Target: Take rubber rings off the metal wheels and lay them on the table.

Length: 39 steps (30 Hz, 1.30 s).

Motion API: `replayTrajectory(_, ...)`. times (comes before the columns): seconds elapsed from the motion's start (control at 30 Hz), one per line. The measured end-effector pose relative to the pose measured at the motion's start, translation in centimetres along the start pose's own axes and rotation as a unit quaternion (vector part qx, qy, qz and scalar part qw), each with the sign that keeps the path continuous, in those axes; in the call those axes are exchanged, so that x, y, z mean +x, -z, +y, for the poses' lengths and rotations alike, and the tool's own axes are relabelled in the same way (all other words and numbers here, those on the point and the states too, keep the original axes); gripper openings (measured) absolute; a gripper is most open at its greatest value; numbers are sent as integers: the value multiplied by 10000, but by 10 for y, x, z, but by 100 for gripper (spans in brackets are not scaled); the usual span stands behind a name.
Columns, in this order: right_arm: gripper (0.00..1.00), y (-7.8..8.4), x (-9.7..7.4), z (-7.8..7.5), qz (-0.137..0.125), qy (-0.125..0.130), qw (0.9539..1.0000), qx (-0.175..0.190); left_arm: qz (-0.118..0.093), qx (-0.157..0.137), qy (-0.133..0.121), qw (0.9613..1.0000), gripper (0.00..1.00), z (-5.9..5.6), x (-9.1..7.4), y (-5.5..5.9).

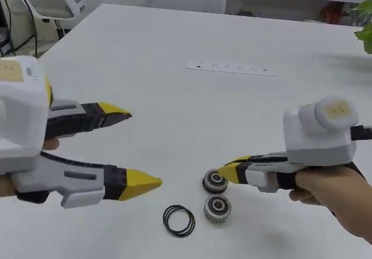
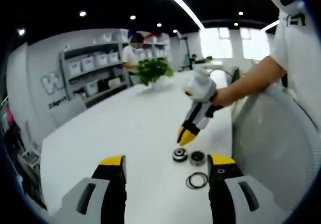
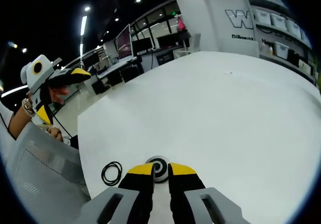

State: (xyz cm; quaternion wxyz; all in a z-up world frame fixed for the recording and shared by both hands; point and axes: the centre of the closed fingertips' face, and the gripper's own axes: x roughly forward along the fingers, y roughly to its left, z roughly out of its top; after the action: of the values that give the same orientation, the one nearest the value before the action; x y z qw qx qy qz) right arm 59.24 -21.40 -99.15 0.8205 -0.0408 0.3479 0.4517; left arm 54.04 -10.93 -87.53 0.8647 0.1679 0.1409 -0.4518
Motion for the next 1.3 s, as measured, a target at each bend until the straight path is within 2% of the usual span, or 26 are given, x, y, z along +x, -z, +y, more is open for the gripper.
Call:
replayTrajectory(0.2, 8, 6, 0, -7, 97, 67, 9999, 107, -13, 394, 148, 9991, 61, 2, 22, -18)
replayTrajectory(0.27, 8, 10, 0, -8, 179, 96, 9998, 55, 16, 538, 256, 9982, 61, -1, 32, -22)
replayTrajectory(0.33, 8, 13, 1, -9, 253, 101, 9996, 7, -7, 561, 391, 9977, 60, -8, 44, -28)
replayTrajectory(0.43, 9, 16, 1, -9, 305, 100, 9995, -22, -53, 700, 684, 9952, 59, -23, 61, -34)
replayTrajectory(0.63, 9, 16, 0, -10, 317, 107, 9994, -30, -12, 733, 952, 9928, 58, -34, 82, -34)
replayTrajectory(0.77, 9, 16, 0, -9, 277, 46, 9996, 99, 18, 759, 1019, 9919, 57, -33, 94, -36)
replayTrajectory(0.87, 9, 16, 0, -8, 269, 21, 9996, 127, 66, 807, 977, 9919, 54, -27, 104, -37)
replayTrajectory(0.97, 11, 21, 1, -7, 374, -77, 9989, 286, 102, 756, 805, 9938, 47, -17, 113, -37)
replayTrajectory(1.13, 12, 24, 1, -4, 426, -116, 9989, 158, -36, 503, 650, 9966, 45, -7, 127, -33)
replayTrajectory(1.23, 13, 25, 1, -2, 440, -172, 9988, 124, -85, 316, 608, 9976, 43, -7, 131, -24)
replayTrajectory(1.3, 15, 27, 1, -2, 478, -170, 9986, 115, -215, -37, 535, 9983, 42, -10, 132, -14)
